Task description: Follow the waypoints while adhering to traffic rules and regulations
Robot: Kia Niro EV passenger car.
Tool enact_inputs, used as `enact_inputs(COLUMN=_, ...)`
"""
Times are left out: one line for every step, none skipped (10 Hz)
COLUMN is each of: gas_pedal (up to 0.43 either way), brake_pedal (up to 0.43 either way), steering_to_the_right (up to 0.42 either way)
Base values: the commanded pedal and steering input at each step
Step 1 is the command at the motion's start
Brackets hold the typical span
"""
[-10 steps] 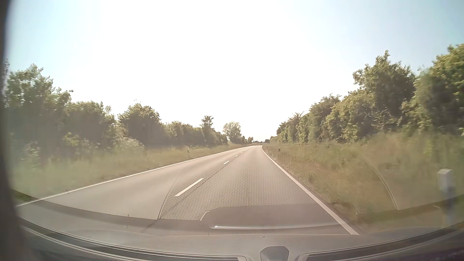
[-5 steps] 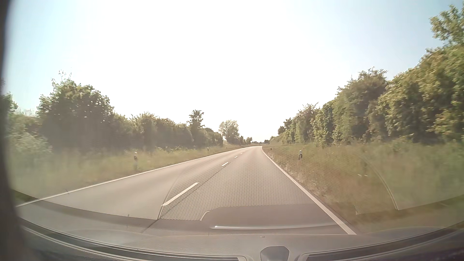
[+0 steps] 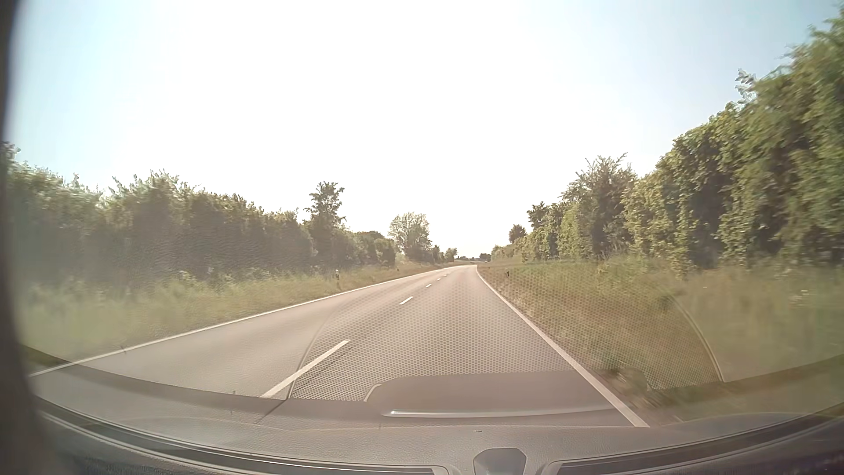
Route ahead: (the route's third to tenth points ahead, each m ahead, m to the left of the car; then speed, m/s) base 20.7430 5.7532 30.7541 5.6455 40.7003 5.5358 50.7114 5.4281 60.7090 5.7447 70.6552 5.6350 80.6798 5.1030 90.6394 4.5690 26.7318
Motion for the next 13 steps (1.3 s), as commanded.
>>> enact_inputs(gas_pedal=0.299, brake_pedal=0.006, steering_to_the_right=0.004)
enact_inputs(gas_pedal=0.299, brake_pedal=0.006, steering_to_the_right=0.004)
enact_inputs(gas_pedal=0.299, brake_pedal=0.006, steering_to_the_right=0.004)
enact_inputs(gas_pedal=0.299, brake_pedal=0.006, steering_to_the_right=0.004)
enact_inputs(gas_pedal=0.299, brake_pedal=0.006, steering_to_the_right=0.004)
enact_inputs(gas_pedal=0.299, brake_pedal=0.006, steering_to_the_right=0.004)
enact_inputs(gas_pedal=0.299, brake_pedal=0.006, steering_to_the_right=0.004)
enact_inputs(gas_pedal=0.299, brake_pedal=0.006, steering_to_the_right=0.004)
enact_inputs(gas_pedal=0.299, brake_pedal=0.006, steering_to_the_right=0.004)
enact_inputs(gas_pedal=0.299, brake_pedal=0.006, steering_to_the_right=0.005)
enact_inputs(gas_pedal=0.299, brake_pedal=0.006, steering_to_the_right=0.005)
enact_inputs(gas_pedal=0.299, brake_pedal=0.006, steering_to_the_right=0.005)
enact_inputs(gas_pedal=0.299, brake_pedal=0.006, steering_to_the_right=0.005)
